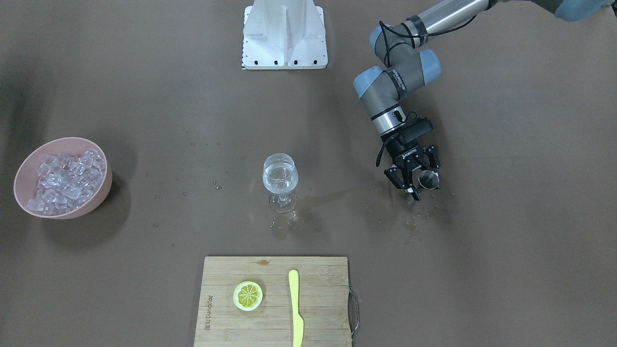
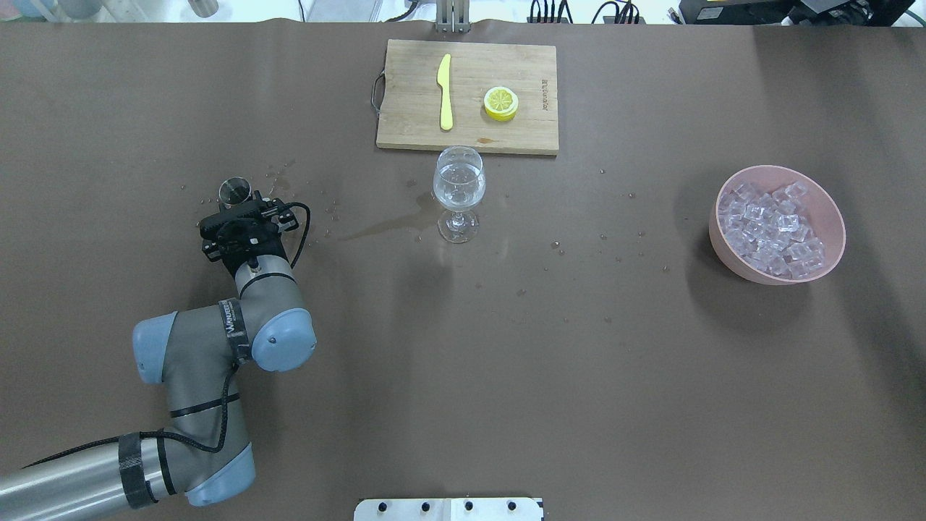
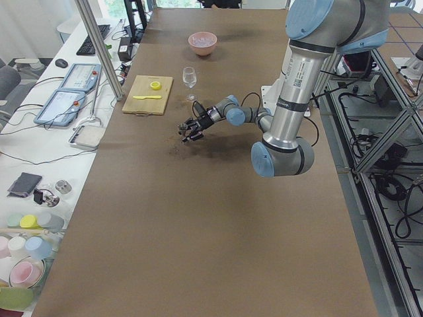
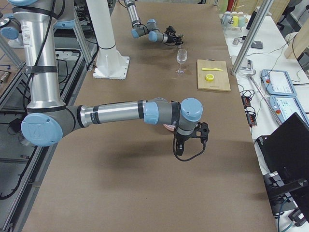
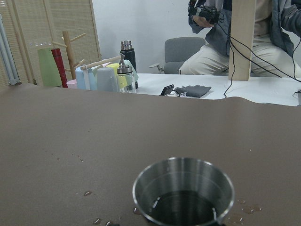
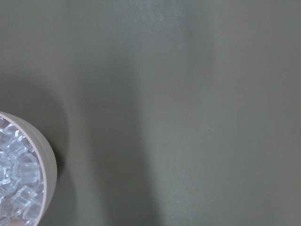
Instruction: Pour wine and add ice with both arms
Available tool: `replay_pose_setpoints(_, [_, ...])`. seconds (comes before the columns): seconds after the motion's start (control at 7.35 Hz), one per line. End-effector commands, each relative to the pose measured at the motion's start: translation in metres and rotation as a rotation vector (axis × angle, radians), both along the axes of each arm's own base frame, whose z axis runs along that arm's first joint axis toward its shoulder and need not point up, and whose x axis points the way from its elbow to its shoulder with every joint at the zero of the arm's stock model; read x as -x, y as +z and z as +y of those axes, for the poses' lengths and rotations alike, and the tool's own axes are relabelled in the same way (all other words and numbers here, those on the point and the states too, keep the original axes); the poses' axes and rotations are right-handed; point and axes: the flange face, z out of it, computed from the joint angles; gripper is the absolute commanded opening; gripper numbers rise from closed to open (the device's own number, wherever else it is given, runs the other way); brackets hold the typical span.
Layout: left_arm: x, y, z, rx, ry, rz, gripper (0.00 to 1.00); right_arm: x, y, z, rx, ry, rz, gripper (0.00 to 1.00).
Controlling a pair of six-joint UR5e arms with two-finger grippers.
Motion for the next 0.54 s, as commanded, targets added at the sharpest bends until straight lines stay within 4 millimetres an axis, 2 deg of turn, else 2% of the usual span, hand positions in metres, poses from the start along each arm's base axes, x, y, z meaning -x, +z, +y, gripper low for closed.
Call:
replay_pose_setpoints(0.0, [-0.007, 0.01, -0.003, -0.013, -0.004, 0.033, 0.57, 0.0, 0.002, 0.0, 0.003, 0.0, 0.0, 1.0])
replay_pose_setpoints(0.14, [-0.01, 0.009, -0.004, -0.026, 0.0, 0.063, 0.47, 0.0, 0.001, -0.001, 0.002, 0.0, 0.0, 1.0])
replay_pose_setpoints(0.27, [-0.012, -0.006, -0.007, -0.034, 0.001, 0.088, 0.03, 0.0, 0.0, 0.0, -0.001, 0.0, -0.001, 1.0])
replay_pose_setpoints(0.41, [-0.011, -0.011, -0.008, -0.038, 0.003, 0.091, 0.0, 0.001, 0.0, -0.001, -0.001, -0.001, -0.001, 1.0])
